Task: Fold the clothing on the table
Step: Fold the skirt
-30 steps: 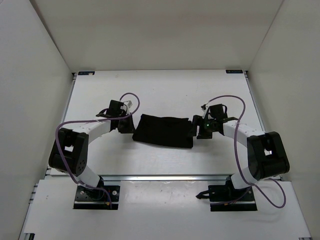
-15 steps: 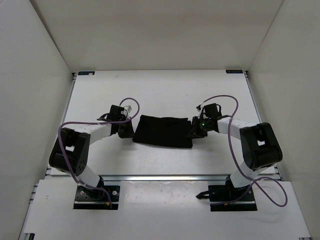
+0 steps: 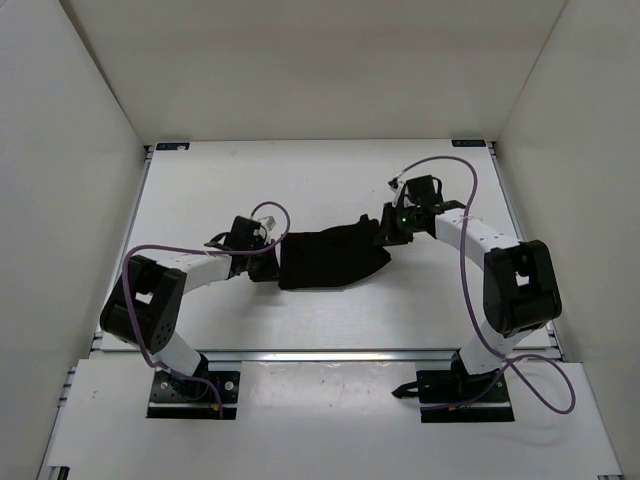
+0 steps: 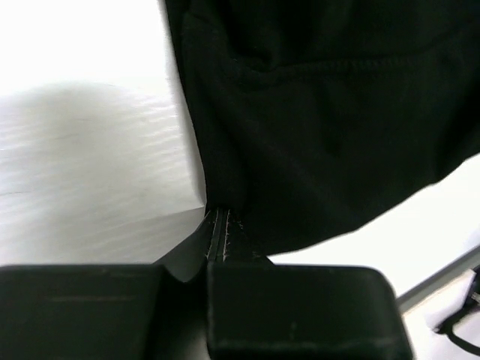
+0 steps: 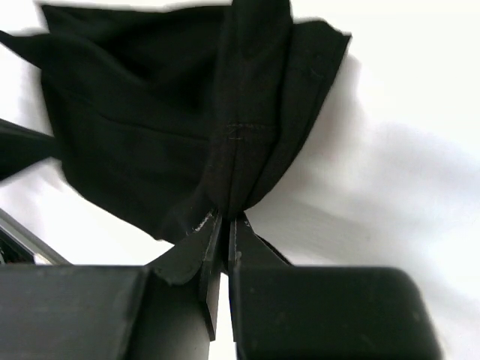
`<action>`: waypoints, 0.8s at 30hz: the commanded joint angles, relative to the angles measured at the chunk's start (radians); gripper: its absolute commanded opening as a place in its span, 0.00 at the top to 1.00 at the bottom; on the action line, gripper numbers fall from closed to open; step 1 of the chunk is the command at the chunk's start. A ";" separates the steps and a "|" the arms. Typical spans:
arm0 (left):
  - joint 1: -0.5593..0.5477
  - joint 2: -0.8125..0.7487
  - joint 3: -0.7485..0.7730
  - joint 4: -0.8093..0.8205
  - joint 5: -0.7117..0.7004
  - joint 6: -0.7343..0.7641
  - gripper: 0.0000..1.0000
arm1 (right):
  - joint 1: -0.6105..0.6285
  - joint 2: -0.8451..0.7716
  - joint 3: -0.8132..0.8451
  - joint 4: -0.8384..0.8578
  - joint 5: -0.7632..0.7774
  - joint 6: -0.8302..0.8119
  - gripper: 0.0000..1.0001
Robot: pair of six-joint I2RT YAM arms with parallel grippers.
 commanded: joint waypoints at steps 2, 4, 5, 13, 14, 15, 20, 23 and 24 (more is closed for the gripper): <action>-0.028 0.026 -0.020 0.018 0.032 -0.042 1.00 | 0.034 -0.062 0.133 -0.071 -0.002 -0.059 0.99; -0.036 0.035 -0.014 0.033 0.045 -0.054 1.00 | 0.059 -0.076 0.170 -0.071 -0.006 -0.067 1.00; -0.037 0.032 -0.008 0.046 0.052 -0.063 1.00 | 0.079 -0.076 0.188 -0.068 -0.004 -0.062 1.00; -0.045 0.080 0.031 0.075 0.115 -0.088 1.00 | 0.226 0.019 0.201 0.003 -0.093 -0.027 0.99; -0.045 0.080 0.026 0.072 0.121 -0.093 1.00 | 0.242 0.042 0.211 0.003 -0.095 -0.021 1.00; -0.039 0.084 0.023 0.076 0.123 -0.096 1.00 | 0.266 0.045 0.223 0.015 -0.088 -0.016 1.00; -0.042 0.089 0.026 0.078 0.131 -0.096 1.00 | 0.312 0.142 0.279 0.047 -0.121 0.033 1.00; -0.033 0.089 0.024 0.075 0.140 -0.094 1.00 | 0.338 0.186 0.308 0.069 -0.128 0.054 1.00; -0.036 0.085 0.026 0.078 0.141 -0.093 1.00 | 0.357 0.202 0.308 0.072 -0.136 0.057 1.00</action>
